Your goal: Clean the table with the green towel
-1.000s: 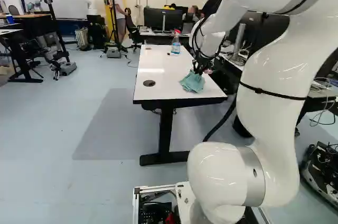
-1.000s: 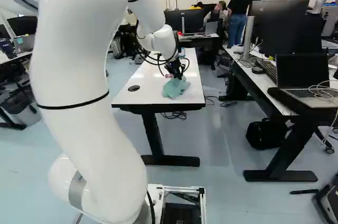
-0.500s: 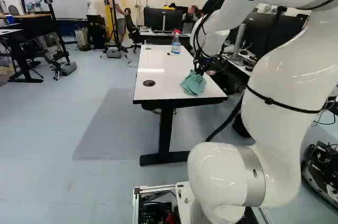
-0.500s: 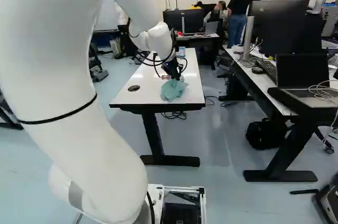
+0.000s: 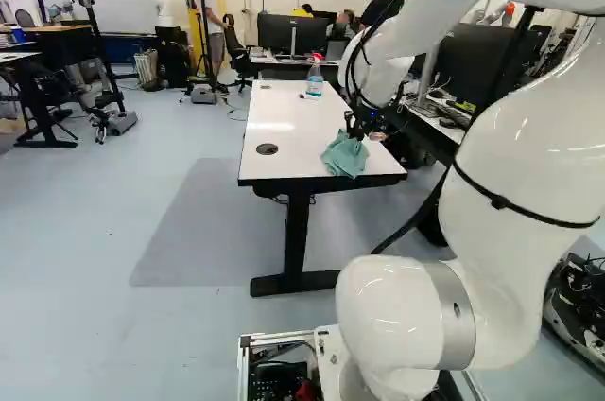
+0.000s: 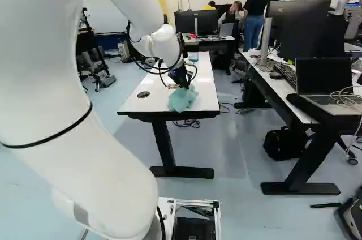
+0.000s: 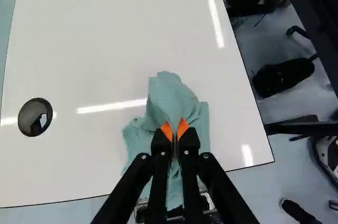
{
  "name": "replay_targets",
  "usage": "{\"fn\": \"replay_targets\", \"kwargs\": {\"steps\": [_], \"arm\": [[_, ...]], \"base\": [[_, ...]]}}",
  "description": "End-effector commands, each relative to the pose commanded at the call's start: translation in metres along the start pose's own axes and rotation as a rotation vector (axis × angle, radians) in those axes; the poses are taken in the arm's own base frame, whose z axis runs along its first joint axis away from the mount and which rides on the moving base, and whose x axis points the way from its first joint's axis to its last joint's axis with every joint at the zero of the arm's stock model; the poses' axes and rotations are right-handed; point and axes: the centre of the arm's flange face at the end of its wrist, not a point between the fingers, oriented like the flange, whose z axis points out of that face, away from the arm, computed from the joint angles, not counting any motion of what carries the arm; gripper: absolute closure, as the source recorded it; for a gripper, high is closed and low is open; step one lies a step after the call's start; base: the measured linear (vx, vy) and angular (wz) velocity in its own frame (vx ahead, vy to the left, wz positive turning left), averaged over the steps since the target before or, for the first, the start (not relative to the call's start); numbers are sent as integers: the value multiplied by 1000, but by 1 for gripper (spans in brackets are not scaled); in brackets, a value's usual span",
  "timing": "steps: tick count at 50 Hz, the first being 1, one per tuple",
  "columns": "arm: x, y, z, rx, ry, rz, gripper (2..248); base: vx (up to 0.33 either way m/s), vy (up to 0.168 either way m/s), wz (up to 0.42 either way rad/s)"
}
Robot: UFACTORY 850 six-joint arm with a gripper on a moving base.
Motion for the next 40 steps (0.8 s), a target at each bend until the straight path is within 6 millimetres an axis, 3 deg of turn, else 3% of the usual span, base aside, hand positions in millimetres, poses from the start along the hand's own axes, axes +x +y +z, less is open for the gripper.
{"fn": "replay_targets", "kwargs": {"steps": [23, 40], "arm": [[-7, -5, -5, 7, 0, -10, 219], [8, -26, -16, 32, 39, -48, 219]], "base": [[0, 0, 0], [0, 0, 0]]}}
